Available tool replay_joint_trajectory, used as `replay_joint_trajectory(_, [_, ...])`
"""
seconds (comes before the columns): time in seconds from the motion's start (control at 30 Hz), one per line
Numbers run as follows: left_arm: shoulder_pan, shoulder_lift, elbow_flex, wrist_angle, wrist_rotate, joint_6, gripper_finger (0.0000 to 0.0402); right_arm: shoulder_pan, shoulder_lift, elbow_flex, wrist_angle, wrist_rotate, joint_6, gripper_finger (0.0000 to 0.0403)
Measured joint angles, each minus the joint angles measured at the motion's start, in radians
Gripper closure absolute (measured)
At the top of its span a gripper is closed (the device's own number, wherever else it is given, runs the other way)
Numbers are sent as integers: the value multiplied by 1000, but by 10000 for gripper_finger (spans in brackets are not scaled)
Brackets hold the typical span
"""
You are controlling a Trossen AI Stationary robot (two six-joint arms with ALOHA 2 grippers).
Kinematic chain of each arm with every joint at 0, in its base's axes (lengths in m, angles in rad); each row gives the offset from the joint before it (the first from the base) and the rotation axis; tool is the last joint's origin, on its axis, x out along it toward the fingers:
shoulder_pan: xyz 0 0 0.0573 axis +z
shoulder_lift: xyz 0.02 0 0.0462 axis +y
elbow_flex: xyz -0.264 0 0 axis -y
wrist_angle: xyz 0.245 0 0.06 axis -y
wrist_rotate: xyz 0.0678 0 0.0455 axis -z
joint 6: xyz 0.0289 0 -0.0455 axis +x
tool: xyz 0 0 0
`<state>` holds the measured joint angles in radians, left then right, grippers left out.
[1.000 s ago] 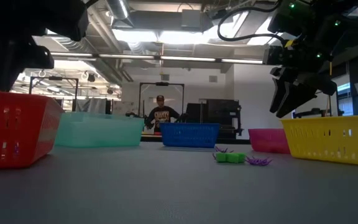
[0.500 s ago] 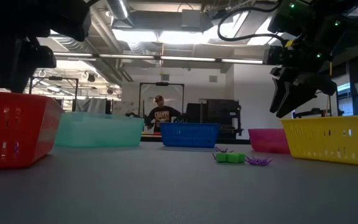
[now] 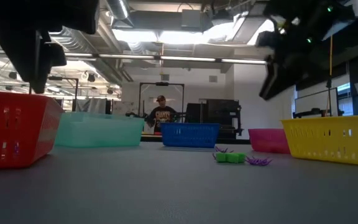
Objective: Sort Halloween decoration
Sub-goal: Put the purple spider toy into the blue bin
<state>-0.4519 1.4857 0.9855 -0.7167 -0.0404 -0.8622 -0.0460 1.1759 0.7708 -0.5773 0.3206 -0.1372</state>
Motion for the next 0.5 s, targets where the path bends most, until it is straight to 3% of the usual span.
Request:
replay_joint_trajectory(0.13, [0,0,0,17,-7,0,226,0,0,72,2,-41,1,219])
replay_joint_trajectory(0.5, [0,0,0,23,-86,1,226,1,8,132,153,-472,84,219])
